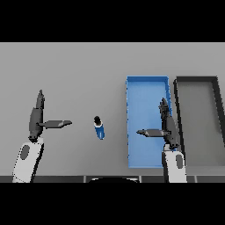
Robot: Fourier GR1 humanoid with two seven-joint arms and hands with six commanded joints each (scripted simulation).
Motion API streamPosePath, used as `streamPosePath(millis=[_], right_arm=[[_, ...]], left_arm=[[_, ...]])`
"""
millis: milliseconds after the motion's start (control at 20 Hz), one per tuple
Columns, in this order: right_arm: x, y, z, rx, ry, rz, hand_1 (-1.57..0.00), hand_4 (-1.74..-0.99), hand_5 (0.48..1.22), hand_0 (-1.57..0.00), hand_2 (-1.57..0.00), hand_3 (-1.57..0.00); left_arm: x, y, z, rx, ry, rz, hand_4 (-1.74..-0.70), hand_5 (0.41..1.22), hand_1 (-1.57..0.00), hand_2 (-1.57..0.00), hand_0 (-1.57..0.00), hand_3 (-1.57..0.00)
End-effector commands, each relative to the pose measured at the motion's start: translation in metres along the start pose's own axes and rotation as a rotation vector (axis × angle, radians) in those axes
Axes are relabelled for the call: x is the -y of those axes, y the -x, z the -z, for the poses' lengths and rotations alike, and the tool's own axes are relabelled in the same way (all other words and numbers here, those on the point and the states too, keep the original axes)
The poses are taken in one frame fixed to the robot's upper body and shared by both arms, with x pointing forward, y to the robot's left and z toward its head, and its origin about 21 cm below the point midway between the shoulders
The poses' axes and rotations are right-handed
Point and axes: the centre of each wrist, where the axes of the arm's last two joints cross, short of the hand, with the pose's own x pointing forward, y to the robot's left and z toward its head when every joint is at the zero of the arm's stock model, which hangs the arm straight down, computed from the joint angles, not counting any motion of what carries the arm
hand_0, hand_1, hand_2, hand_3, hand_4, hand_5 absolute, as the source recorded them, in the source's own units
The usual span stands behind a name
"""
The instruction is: Pick up the blue pipe and place it into the blue bin.
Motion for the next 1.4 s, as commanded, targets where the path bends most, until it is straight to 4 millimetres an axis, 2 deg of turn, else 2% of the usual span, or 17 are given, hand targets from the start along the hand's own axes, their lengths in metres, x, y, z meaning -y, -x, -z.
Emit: streamPosePath(millis=[0, 250, 300, 400, 600, 750, 1050, 1200, 1350], right_arm=[[-0.001, 0.000, 0.000, 0.000, 0.000, 0.001, 0.00, -1.225, 0.617, 0.00, 0.00, 0.00], [-0.008, 0.000, -0.002, 0.003, -0.001, 0.005, 0.00, -1.225, 0.617, 0.00, 0.00, 0.00], [-0.003, -0.003, -0.009, 0.060, -0.060, -0.082, 0.00, -1.225, 0.617, 0.00, 0.00, 0.00], [-0.001, -0.004, -0.021, 0.087, -0.120, -0.180, 0.00, -1.225, 0.618, 0.00, 0.00, 0.00], [-0.001, -0.009, -0.024, 0.075, -0.134, -0.263, 0.00, -1.203, 0.614, 0.00, 0.00, 0.00], [0.000, -0.013, -0.024, 0.068, -0.120, -0.282, 0.00, -1.185, 0.597, 0.00, 0.00, 0.00], [-0.001, -0.013, -0.024, 0.085, -0.150, -0.280, 0.00, -1.205, 0.611, 0.00, 0.00, 0.00], [0.000, -0.016, -0.024, 0.102, -0.143, -0.284, 0.00, -1.211, 0.613, 0.00, 0.00, 0.00], [0.000, -0.016, -0.030, 0.088, -0.147, -0.278, 0.00, -1.221, 0.618, 0.00, 0.00, 0.00]], left_arm=[[-0.001, 0.000, 0.000, 0.005, -0.001, 0.000, -1.07, 0.591, 0.00, 0.00, 0.00, 0.00], [-0.006, -0.001, -0.001, 0.012, 0.000, 0.003, -1.07, 0.591, 0.00, 0.00, 0.00, 0.00], [-0.019, -0.007, -0.001, 0.050, 0.156, 0.075, -1.07, 0.591, 0.00, 0.00, 0.00, 0.00], [-0.035, -0.009, -0.002, 0.063, 0.325, 0.134, -1.07, 0.589, 0.00, 0.00, 0.00, 0.00], [-0.042, -0.011, 0.002, 0.062, 0.408, 0.158, -1.08, 0.596, 0.00, 0.00, 0.00, 0.00], [-0.044, -0.012, -0.004, 0.074, 0.460, 0.143, -1.09, 0.605, 0.00, 0.00, 0.00, 0.00], [-0.016, -0.014, -0.028, 0.071, 0.700, 0.125, -1.12, 0.514, 0.00, 0.00, 0.00, 0.00], [0.014, -0.010, -0.040, 0.081, 0.793, 0.120, -1.17, 0.490, 0.00, 0.00, 0.00, 0.00], [0.033, -0.006, -0.045, 0.102, 0.808, 0.140, -1.18, 0.469, 0.00, 0.00, 0.00, 0.00]])
